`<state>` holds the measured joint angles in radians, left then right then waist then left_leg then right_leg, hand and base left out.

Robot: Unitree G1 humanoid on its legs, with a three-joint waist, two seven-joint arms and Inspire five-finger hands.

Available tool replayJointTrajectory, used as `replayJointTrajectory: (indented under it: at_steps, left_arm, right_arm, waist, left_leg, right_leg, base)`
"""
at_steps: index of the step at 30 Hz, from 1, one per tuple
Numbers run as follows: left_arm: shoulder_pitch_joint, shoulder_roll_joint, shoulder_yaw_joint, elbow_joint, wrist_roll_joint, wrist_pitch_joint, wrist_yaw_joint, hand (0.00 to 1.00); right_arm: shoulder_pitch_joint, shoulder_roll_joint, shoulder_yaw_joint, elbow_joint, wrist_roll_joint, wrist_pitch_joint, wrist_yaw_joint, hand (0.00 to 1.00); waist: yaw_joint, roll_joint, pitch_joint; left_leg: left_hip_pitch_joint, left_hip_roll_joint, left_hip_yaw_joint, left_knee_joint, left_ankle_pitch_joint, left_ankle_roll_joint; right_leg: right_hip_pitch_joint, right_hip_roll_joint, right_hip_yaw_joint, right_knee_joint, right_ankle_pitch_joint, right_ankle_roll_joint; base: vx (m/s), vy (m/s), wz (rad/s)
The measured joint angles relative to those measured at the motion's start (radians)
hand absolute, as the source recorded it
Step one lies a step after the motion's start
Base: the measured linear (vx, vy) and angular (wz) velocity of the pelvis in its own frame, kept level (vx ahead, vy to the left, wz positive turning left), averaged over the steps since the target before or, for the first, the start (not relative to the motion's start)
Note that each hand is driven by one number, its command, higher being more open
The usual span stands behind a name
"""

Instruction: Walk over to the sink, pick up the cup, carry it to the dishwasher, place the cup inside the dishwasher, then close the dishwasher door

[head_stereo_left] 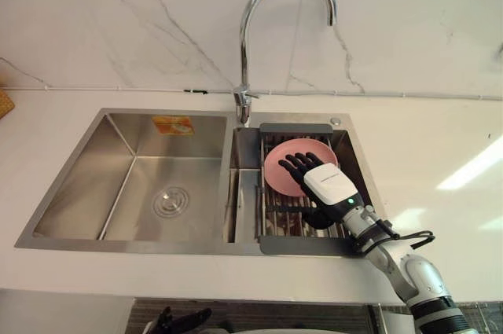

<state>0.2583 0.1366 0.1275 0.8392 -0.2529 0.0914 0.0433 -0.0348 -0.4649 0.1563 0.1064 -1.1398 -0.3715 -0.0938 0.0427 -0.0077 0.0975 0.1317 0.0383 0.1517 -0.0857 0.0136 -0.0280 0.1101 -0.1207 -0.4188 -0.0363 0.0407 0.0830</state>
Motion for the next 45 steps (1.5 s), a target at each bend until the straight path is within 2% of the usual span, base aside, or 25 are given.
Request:
replayJointTrajectory:
  at_steps: [10,15,23,25,27,32,35,41,42,45]
  left_arm:
    - [-0.016,0.001,-0.004,0.029,0.018,0.004,0.0,1.0]
    - [-0.017,0.002,0.001,0.029,0.019,0.003,0.002,1.0]
    - [-0.007,0.001,0.007,0.029,0.019,0.003,0.005,1.0]
    - [-0.008,0.0,0.007,0.029,0.019,0.003,0.005,1.0]
    - [-0.006,-0.001,0.013,0.028,0.019,0.003,0.005,1.0]
    - [-0.003,-0.001,0.024,0.027,0.019,0.003,0.025,1.0]
    - [-0.007,-0.006,0.024,0.021,0.019,0.003,0.025,1.0]
    - [-0.007,-0.024,0.025,0.02,0.019,0.003,0.026,1.0]
    - [-0.007,-0.026,0.025,0.02,0.019,0.004,0.026,1.0]
    - [-0.005,-0.032,0.025,0.02,0.019,0.005,0.026,1.0]
  right_arm:
    - [-0.04,0.022,0.047,0.052,-0.085,0.066,-0.061,0.0]
    - [-0.057,0.031,0.047,0.076,-0.149,0.068,-0.113,0.0]
    - [-0.054,0.034,0.038,0.074,-0.162,0.068,-0.212,0.0]
    - [-0.053,0.039,0.0,0.072,-0.162,0.07,-0.241,0.0]
    - [-0.054,0.04,-0.113,0.026,-0.156,0.1,-0.277,0.0]
    - [-0.063,0.036,-0.241,-0.072,-0.114,0.128,-0.332,0.0]
    - [-0.064,0.035,-0.267,-0.131,-0.091,0.124,-0.343,0.0]
    - [-0.07,0.036,-0.273,-0.217,-0.001,0.079,-0.336,0.0]
    - [-0.07,0.036,-0.276,-0.221,0.01,0.067,-0.325,1.0]
    - [-0.07,0.033,-0.279,-0.24,0.084,0.03,-0.204,1.0]
  waist:
    - [0.0,-0.004,-0.008]
    - [0.002,-0.007,-0.01]
    - [-0.002,-0.002,-0.007]
    - [-0.003,0.001,-0.006]
    - [-0.002,0.008,-0.007]
    - [-0.005,0.013,-0.009]
    - [-0.005,0.013,-0.009]
    - [-0.004,0.013,-0.012]
    - [-0.004,0.013,-0.013]
    - [-0.004,0.012,-0.018]
  left_leg:
    - [0.0,-0.001,0.0,-0.006,0.009,0.0]
    - [-0.006,-0.003,0.004,-0.007,0.017,-0.002]
    - [-0.013,0.0,0.024,-0.007,0.02,-0.001]
    - [-0.013,0.0,0.025,-0.007,0.02,-0.001]
    - [-0.014,0.0,0.025,-0.007,0.021,0.0]
    - [-0.01,0.004,0.03,-0.006,0.019,0.001]
    - [-0.008,0.006,0.035,-0.006,0.017,0.0]
    - [-0.003,0.012,0.045,-0.006,0.009,-0.005]
    - [-0.003,0.012,0.046,-0.006,0.009,-0.006]
    - [-0.001,0.014,0.048,-0.006,0.009,-0.006]
  right_leg:
    - [0.008,0.003,0.001,-0.019,0.02,-0.007]
    - [0.01,0.006,0.006,-0.041,0.038,-0.011]
    - [-0.005,0.011,0.028,-0.048,0.048,-0.013]
    - [-0.005,0.011,0.029,-0.048,0.051,-0.016]
    - [-0.006,0.011,0.029,-0.048,0.051,-0.017]
    - [-0.006,0.015,0.036,-0.048,0.051,-0.016]
    - [-0.006,0.016,0.042,-0.048,0.051,-0.016]
    - [-0.006,0.021,0.053,-0.048,0.051,-0.017]
    - [-0.006,0.022,0.054,-0.048,0.051,-0.017]
    - [-0.006,0.025,0.057,-0.048,0.051,-0.017]
  base:
    - [-0.05,-0.003,0.0]
    - [-0.05,0.005,-0.02]
    - [-0.02,0.007,-0.08]
    - [0.0,0.0,0.0]
    - [0.02,0.005,0.0]
    - [0.04,-0.001,-0.04]
    - [0.0,-0.003,-0.06]
    - [-0.02,-0.005,-0.05]
    - [-0.01,-0.009,-0.04]
    - [0.0,-0.003,-0.01]
